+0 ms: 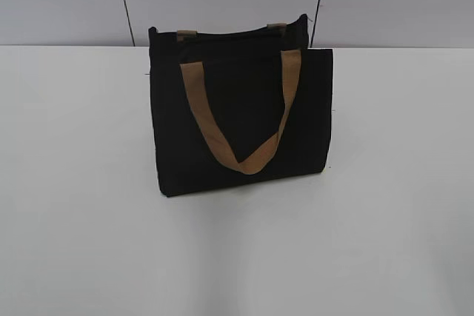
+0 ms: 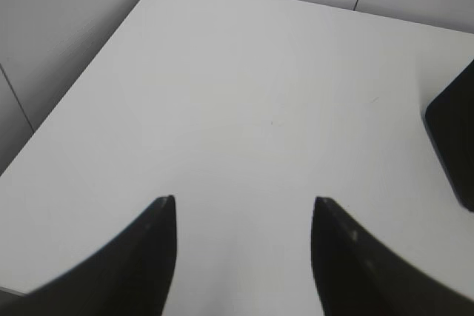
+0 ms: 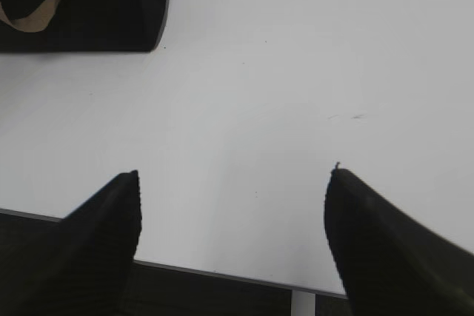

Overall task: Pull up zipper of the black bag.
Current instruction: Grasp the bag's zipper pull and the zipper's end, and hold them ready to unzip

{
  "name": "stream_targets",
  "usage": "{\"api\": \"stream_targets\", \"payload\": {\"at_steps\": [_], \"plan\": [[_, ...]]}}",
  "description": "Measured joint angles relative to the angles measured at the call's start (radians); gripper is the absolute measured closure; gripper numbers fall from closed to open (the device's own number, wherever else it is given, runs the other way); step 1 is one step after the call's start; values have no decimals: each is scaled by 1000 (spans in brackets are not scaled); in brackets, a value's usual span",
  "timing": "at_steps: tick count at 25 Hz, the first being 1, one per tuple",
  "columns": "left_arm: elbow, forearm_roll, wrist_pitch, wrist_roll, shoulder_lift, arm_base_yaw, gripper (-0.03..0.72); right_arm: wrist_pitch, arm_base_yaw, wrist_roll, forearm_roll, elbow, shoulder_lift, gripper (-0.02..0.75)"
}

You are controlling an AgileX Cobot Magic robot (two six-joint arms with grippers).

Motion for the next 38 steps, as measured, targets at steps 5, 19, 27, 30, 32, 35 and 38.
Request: {"api": "stream_targets", "payload": {"at_steps": [5,19,27,30,32,35,38], "plan": [[0,0,0,0,0,0,254,0,0,1,0,0,0,151],[-4,-8,-12,0,71,0,254,0,0,1,0,0,0,151],[-32,-69,-336,0,297,0,254,0,0,1,0,0,0,151],[-29,-118,-478,3,376,0,254,0,0,1,0,0,0,151],[-11,-134,-608,19,426,-1,254,0,0,1,0,0,0,151],[52,-137,-815,56,522,-1,254,0,0,1,0,0,0,151],[125,-134,-1070,71,628,-1,254,0,0,1,0,0,0,151]]}}
